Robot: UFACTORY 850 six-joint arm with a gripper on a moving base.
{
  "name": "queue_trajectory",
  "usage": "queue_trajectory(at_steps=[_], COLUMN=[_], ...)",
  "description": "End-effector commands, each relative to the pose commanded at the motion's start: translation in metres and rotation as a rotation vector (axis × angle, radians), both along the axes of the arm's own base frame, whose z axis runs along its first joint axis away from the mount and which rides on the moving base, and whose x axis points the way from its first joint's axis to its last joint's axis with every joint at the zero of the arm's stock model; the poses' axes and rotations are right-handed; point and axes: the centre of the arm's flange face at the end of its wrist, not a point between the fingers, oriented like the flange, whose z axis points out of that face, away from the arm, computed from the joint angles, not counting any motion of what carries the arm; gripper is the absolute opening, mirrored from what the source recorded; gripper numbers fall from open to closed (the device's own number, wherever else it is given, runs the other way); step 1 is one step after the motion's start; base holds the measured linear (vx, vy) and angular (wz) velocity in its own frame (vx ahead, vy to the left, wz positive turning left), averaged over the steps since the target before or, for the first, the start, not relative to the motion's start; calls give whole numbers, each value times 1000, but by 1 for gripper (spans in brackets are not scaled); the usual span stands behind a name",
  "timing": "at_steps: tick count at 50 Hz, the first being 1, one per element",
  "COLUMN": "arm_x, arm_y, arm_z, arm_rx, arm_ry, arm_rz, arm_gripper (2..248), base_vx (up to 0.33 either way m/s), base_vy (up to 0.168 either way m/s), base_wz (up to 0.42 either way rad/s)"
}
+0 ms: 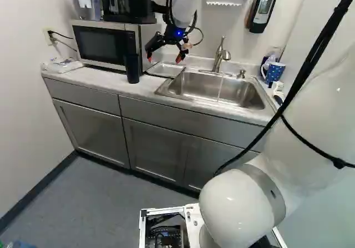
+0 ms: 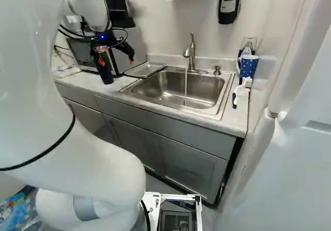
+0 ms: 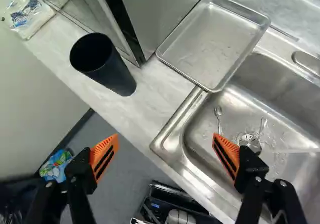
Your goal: Rinse the cup and place it in the tray
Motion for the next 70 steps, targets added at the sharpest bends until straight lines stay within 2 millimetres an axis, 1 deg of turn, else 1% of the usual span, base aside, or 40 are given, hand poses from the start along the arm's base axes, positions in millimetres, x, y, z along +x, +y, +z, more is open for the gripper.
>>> queue_trajectory(at_steps=[36,51,61,70], arm_x=[6,17,19,22], arm_y=[63,90,91,93], arm_z=[1,1,0,-8], arm_rx=[-1,-1,-1,-7], arm_ry=[2,2,3,19], arm_rz=[120,159,160,160], arm_gripper=[247,247,247,247], base_vx=[0,0,0,0], base_vy=[0,0,0,0], base_wz=[0,0,0,0])
